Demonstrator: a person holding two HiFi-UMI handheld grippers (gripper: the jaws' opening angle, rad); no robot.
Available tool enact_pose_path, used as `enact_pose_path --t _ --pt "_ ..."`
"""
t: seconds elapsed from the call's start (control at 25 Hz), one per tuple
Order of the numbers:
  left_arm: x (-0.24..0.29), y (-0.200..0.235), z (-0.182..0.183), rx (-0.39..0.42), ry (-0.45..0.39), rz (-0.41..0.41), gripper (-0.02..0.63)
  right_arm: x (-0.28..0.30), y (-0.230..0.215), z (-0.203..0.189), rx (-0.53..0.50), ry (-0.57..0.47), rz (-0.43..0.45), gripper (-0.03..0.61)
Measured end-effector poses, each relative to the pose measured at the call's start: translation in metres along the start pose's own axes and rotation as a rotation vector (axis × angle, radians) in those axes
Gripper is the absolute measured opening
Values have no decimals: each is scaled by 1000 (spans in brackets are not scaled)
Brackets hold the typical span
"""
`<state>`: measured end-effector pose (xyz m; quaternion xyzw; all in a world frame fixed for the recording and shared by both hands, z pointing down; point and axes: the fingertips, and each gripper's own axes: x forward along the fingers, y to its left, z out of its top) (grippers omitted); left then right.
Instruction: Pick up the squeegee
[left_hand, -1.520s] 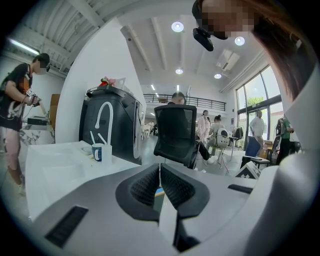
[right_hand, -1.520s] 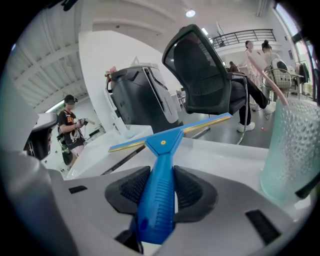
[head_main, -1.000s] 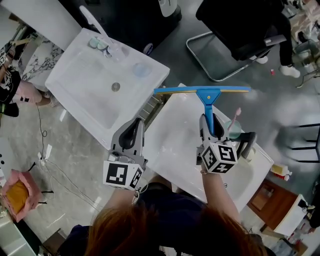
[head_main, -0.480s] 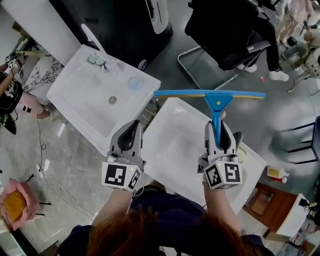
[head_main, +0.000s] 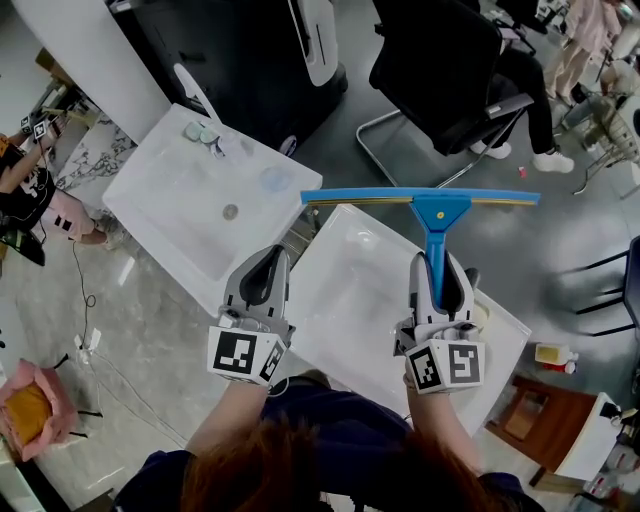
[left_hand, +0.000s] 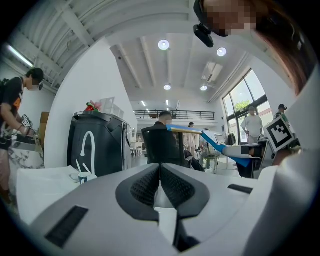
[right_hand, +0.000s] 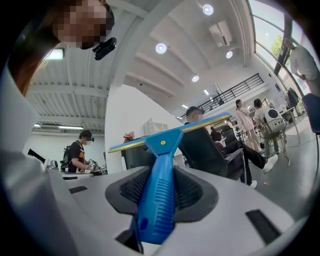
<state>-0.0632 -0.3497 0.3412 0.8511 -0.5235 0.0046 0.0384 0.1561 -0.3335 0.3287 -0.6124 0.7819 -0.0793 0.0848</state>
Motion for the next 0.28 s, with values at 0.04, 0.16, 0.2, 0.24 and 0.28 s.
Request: enact_pose_path --t 0.04,0.16,0.2,0.24,0.28 --pt "0 0 0 5 2 -1 25 0 1 2 -5 -3 0 160" --pt "-2 1 0 17 11 -1 25 -2 3 7 -21 -10 2 160" --pt "-3 0 1 17 11 0 25 -3 4 9 -24 -12 4 160" --pt "-3 0 2 18 10 1 25 -4 5 11 -26 -14 6 160" --pt "-4 -1 3 18 10 2 25 -5 5 12 -28 -17 8 160"
